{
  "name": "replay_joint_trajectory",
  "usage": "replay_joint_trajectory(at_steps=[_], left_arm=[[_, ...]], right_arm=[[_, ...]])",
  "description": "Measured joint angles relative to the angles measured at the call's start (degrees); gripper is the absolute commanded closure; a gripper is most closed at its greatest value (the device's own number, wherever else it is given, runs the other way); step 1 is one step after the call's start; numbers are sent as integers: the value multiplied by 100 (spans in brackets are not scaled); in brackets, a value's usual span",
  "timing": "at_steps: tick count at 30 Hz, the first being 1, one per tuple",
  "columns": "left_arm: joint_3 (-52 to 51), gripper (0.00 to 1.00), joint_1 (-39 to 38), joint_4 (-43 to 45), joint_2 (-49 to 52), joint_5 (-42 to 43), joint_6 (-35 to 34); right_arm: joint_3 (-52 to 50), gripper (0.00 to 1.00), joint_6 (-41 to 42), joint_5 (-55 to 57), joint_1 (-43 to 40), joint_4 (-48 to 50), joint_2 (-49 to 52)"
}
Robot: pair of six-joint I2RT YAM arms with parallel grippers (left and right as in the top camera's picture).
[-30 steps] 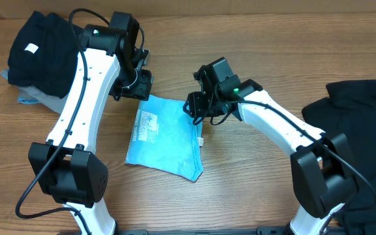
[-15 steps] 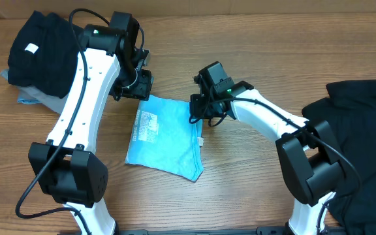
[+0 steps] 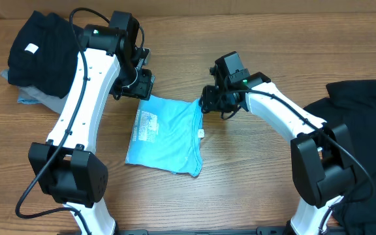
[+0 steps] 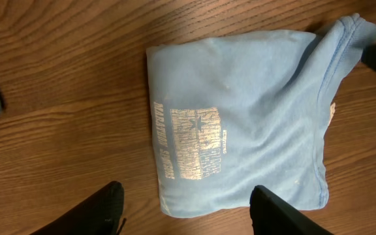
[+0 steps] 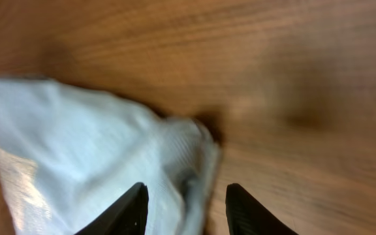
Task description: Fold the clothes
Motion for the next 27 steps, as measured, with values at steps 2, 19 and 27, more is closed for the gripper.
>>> replay_joint_trajectory(at_steps=[2, 19, 27], left_arm=[[0, 34, -2, 0, 0, -15, 13], [-1429, 43, 7, 1545, 0, -149, 664], [-2566, 64, 122, 2361, 0, -151, 763]], right_arm=[[2, 56, -11, 0, 0, -417, 0], [-662, 60, -444, -1032, 509, -544, -13], [-739, 96, -468, -1204, 734, -424, -13]])
